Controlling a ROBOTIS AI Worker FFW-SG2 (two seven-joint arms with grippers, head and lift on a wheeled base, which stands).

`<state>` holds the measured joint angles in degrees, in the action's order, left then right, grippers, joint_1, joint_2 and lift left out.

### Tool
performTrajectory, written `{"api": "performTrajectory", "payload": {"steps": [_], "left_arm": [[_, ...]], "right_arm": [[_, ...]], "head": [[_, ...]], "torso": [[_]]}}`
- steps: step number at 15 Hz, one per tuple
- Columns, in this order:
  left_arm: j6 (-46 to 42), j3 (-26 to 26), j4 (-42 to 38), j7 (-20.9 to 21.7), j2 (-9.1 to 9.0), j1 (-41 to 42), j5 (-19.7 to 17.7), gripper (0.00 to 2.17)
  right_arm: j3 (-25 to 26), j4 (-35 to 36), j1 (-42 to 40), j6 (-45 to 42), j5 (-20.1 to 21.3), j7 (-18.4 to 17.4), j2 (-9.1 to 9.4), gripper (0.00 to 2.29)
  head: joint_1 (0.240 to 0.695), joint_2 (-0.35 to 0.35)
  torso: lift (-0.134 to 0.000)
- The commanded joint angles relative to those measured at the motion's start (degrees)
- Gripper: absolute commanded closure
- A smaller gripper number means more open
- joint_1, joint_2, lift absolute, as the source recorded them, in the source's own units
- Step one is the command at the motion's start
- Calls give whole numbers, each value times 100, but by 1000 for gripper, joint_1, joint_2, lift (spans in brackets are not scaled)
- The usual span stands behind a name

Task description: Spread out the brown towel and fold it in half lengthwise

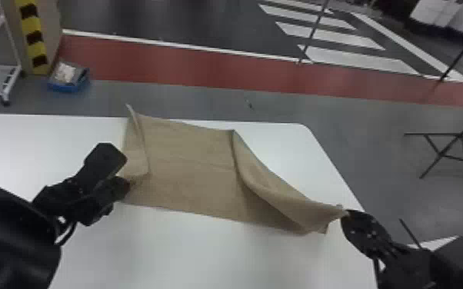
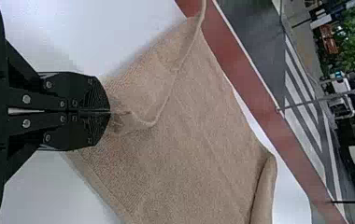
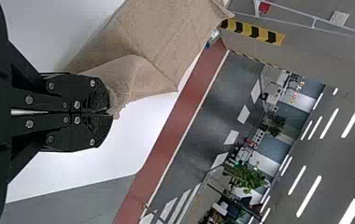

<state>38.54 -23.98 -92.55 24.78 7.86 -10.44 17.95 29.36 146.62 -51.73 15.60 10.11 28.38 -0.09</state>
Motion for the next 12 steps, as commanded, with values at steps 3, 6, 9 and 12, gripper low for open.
{"api": "performTrajectory", "payload": {"steps": [3, 6, 9, 12], "left_arm": [[150, 377, -175, 62, 40, 42, -266, 1710], [273, 851, -474, 150, 216, 183, -600, 1710], [203, 825, -1045, 502, 401, 481, -960, 977], [97, 324, -1072, 739, 357, 438, -714, 370]], "right_arm": [[-10, -81, 101, 53, 44, 1, 14, 1683], [-10, -99, 154, 106, 79, 1, 14, 1683], [-54, -169, 304, 158, 105, 1, 14, 1683], [-141, -186, 330, 194, 132, 10, 14, 1683]], "head": [[695, -350], [695, -350], [695, -324], [695, -350]], "torso": [[-123], [-123], [-123], [-123]]}}
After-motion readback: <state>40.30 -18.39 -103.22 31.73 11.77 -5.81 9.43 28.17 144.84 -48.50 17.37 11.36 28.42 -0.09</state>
